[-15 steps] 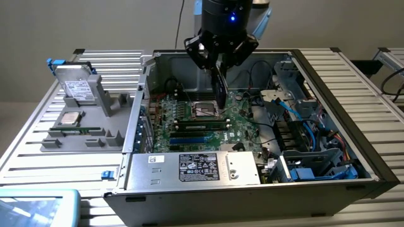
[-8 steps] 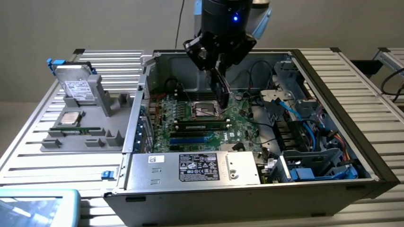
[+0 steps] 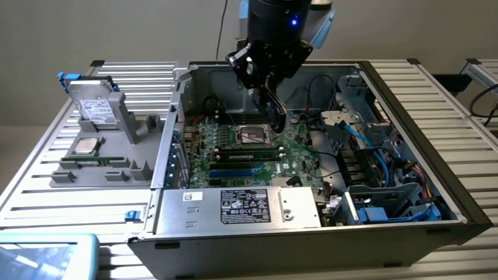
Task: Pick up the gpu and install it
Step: 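Insert the gpu into the slot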
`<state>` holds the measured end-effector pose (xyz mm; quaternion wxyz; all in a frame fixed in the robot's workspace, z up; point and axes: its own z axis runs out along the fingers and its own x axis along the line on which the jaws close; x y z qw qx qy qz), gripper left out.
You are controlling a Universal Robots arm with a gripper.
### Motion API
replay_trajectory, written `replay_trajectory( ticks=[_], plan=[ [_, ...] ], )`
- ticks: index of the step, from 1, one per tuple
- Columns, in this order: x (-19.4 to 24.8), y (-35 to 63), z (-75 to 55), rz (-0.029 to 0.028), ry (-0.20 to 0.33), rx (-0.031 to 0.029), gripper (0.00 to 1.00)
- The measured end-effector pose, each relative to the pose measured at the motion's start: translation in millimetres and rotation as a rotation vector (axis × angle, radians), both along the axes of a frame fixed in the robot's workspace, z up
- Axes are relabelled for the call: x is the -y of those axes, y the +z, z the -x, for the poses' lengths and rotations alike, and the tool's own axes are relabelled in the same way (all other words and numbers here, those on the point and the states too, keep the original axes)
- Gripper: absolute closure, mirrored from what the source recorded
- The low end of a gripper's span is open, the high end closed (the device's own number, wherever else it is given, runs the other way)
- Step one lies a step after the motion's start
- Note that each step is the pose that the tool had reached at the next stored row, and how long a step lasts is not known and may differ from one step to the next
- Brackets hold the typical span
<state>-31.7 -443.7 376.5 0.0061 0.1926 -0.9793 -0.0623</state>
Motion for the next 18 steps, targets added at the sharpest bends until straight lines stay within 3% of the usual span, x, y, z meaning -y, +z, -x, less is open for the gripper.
replay_trajectory(
  ticks=[18],
  plan=[
    [0.0,-0.4,0.0,0.0,0.328,0.0,0.72]
  ],
)
